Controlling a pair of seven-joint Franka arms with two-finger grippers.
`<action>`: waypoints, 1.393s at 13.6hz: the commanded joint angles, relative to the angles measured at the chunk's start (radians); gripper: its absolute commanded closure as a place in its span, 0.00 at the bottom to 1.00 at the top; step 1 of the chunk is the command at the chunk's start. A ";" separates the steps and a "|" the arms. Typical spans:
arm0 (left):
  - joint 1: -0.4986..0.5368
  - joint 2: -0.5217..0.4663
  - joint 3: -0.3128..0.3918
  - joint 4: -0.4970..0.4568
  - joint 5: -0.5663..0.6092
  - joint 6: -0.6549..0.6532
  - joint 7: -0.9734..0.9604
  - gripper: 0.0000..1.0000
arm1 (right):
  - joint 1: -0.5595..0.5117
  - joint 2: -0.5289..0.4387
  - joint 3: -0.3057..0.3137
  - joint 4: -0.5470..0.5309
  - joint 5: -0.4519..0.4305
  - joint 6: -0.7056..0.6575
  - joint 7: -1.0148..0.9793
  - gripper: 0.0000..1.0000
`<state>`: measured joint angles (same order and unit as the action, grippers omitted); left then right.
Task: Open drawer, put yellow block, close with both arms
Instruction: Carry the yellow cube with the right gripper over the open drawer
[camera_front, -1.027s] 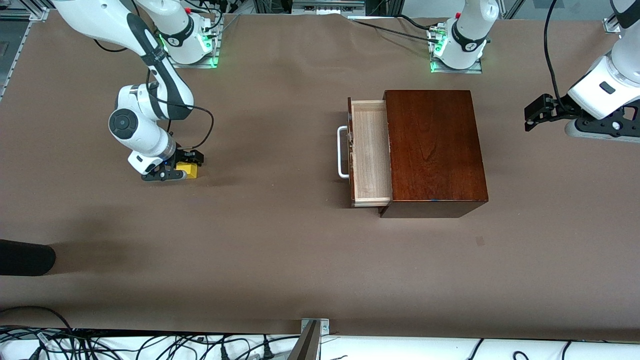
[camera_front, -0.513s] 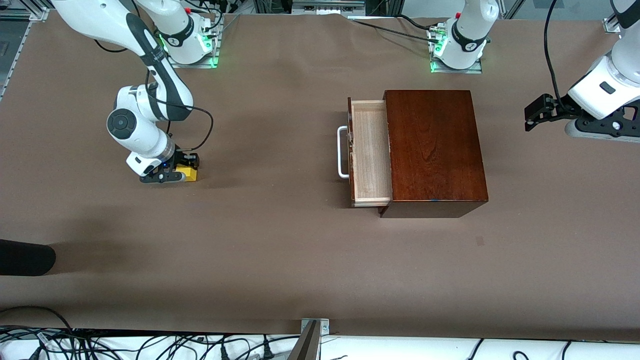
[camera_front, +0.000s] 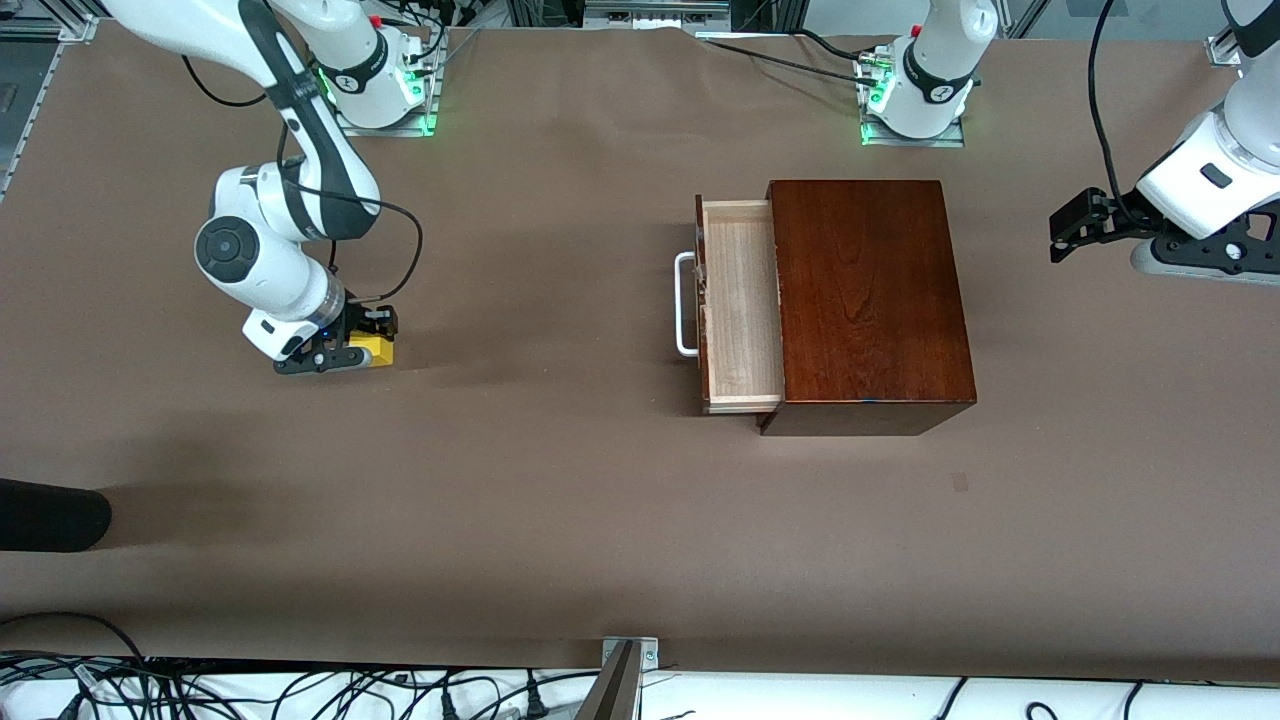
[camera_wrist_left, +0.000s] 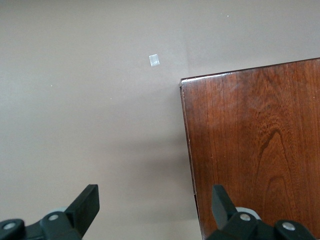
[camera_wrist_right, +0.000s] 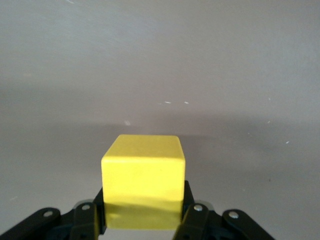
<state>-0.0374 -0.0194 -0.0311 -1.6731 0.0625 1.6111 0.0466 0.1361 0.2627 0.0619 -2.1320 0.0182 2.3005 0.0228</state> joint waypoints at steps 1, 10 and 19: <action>0.004 -0.010 0.002 0.000 -0.026 -0.010 0.018 0.00 | -0.001 0.001 0.061 0.194 0.006 -0.215 -0.020 1.00; 0.004 -0.010 0.002 0.000 -0.026 -0.010 0.018 0.00 | 0.193 0.075 0.225 0.555 0.002 -0.388 -0.034 1.00; 0.004 -0.010 0.002 0.001 -0.026 -0.010 0.018 0.00 | 0.640 0.386 0.220 0.986 -0.285 -0.480 -0.170 1.00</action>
<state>-0.0371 -0.0194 -0.0302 -1.6730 0.0613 1.6107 0.0466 0.7058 0.5402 0.2950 -1.3156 -0.2206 1.8833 -0.0830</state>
